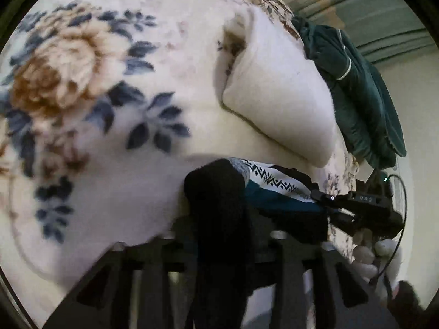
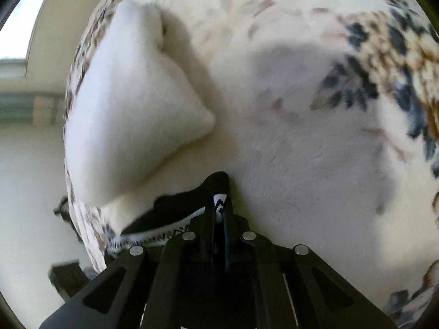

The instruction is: Fold small clothes

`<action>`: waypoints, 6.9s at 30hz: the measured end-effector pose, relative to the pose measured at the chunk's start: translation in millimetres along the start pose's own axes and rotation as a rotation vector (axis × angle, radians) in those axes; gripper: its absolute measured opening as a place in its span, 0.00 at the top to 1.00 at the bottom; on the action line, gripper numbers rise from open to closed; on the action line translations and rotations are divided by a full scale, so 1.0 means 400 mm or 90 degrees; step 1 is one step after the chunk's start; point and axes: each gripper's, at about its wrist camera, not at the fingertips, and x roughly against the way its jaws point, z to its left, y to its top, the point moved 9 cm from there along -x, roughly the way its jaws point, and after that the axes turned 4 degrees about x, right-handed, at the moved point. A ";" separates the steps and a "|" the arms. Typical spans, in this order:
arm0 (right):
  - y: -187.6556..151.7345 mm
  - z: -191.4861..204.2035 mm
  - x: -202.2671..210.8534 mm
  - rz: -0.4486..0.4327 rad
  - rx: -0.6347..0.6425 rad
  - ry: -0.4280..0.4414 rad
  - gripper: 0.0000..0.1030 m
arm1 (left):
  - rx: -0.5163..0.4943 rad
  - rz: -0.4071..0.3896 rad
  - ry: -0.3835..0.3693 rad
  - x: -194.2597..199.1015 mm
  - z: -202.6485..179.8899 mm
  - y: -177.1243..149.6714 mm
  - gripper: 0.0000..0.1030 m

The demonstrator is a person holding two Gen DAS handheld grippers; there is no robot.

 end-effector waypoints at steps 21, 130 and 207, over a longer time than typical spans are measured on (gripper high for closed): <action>-0.108 -0.012 -0.013 -0.018 -0.039 -0.054 0.94 | -0.044 0.022 0.042 -0.035 0.027 0.038 0.77; -1.219 0.085 0.099 0.155 0.021 0.222 0.89 | 0.041 -0.006 -0.056 0.553 -0.035 -0.813 0.93; -0.081 0.088 0.059 -0.091 0.349 -0.365 0.05 | -0.116 -0.054 0.362 -0.066 -0.027 0.035 0.28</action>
